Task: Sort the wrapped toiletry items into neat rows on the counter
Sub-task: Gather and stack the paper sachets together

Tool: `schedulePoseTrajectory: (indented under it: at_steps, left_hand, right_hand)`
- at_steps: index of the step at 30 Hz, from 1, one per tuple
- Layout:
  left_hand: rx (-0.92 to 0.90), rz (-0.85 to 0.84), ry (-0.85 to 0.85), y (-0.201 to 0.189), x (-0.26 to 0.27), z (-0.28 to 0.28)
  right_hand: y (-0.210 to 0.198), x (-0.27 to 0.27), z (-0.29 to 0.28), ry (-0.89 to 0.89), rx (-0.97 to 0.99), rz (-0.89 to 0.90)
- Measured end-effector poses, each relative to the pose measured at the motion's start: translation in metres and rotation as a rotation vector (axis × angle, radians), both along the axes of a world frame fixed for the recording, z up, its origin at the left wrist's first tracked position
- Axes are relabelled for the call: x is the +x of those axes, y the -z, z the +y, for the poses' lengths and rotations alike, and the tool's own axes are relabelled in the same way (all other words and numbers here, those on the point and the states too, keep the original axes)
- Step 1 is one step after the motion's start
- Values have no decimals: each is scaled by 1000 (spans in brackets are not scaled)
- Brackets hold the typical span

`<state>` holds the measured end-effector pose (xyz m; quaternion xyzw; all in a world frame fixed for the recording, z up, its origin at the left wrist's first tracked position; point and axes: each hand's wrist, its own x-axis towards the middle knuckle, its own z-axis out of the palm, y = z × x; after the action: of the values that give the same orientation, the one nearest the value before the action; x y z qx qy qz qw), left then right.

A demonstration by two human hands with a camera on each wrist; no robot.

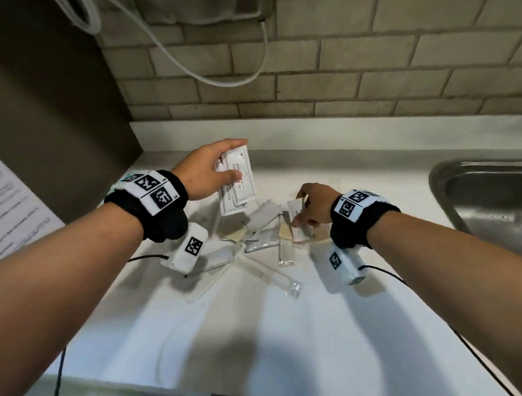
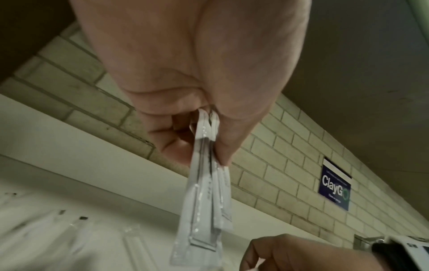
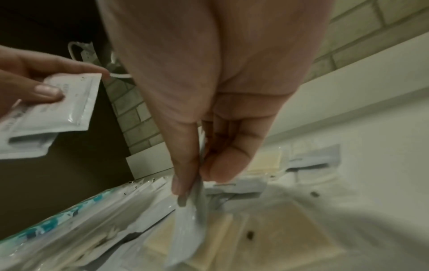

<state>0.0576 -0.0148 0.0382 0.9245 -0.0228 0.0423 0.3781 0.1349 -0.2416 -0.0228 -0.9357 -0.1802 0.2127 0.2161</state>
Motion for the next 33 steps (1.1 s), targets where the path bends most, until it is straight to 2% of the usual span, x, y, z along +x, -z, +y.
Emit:
schedulePoseTrajectory:
  at_steps: [2, 6, 12, 15, 17, 25, 28, 30, 33]
  left_hand:
    - [11, 5, -29, -3, -5, 8]
    - [-47, 29, -94, -8, -13, 18]
    - [-96, 61, -144, -4, -13, 28]
    - [-124, 87, -153, 2, -11, 33]
    - [-129, 86, -164, 6, -11, 36]
    - [-238, 28, -174, 14, -16, 23]
    - [-276, 34, -156, 13, -18, 14]
    - [-281, 42, -150, 15, -17, 8]
    - [-269, 75, -116, 18, -15, 0]
  right_hand:
    - [7, 4, 12, -27, -106, -11]
    - [17, 16, 24, -121, -400, -209]
    - [-3, 10, 69, -351, -163, -204]
    - [3, -10, 81, -511, -337, -104]
    - [9, -17, 85, -574, -448, -107]
    - [15, -20, 59, -472, -367, -187]
    - [18, -19, 44, -412, -312, -144]
    - [16, -22, 34, -392, -340, -129]
    - [18, -16, 25, -366, -467, -206]
